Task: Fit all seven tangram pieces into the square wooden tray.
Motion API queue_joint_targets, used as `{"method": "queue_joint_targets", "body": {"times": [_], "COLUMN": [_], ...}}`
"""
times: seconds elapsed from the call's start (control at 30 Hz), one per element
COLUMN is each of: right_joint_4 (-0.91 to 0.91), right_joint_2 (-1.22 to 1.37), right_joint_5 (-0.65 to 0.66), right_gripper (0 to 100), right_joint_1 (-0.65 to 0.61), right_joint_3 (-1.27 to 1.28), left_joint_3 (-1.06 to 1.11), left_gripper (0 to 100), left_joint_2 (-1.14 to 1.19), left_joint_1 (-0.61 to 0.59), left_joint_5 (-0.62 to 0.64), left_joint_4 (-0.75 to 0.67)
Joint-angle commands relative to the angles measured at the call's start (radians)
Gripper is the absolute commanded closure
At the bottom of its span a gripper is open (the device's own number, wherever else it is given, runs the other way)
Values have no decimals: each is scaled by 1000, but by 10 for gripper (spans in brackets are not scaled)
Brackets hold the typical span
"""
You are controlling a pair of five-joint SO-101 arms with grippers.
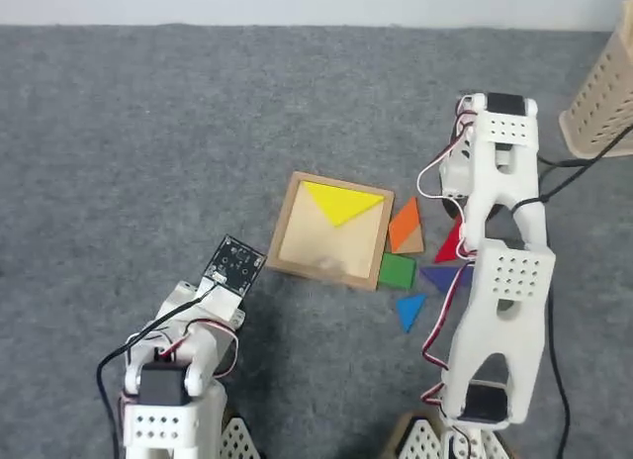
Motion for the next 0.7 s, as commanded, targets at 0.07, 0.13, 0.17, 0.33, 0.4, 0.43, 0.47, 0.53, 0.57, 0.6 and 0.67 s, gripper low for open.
{"method": "queue_joint_targets", "body": {"times": [0.07, 0.13, 0.17, 0.33, 0.4, 0.43, 0.47, 0.53, 0.57, 0.6, 0.67], "right_joint_4": [45, 44, 39, -154, -260, -298, -323, -344, -343, -343, -346], "right_joint_2": [-174, -236, -268, -417, -444, -446, -444, -429, -418, -406, -377], "right_joint_5": [-78, -64, -58, -89, -129, -143, -147, -153, -153, -153, -153], "right_gripper": [793, 775, 770, 762, 758, 756, 753, 745, 745, 745, 745], "right_joint_1": [39, 41, 35, 7, -1, -4, -4, -5, -5, -5, -5], "right_joint_3": [15, 92, 143, 473, 595, 637, 667, 692, 690, 690, 690], "left_joint_3": [-13, -13, -13, -13, -13, -13, -13, -13, -13, -13, -13], "left_gripper": [878, 878, 878, 878, 878, 878, 878, 878, 878, 878, 878], "left_joint_2": [-21, -21, -21, -21, -21, -21, -21, -21, -21, -21, -21], "left_joint_1": [-3, -3, -3, -3, -3, -3, -3, -3, -3, -3, -3], "left_joint_5": [8, 8, 8, 8, 8, 8, 8, 8, 8, 8, 8], "left_joint_4": [0, 0, 0, 0, 0, 0, 0, 0, 0, 0, 0]}}
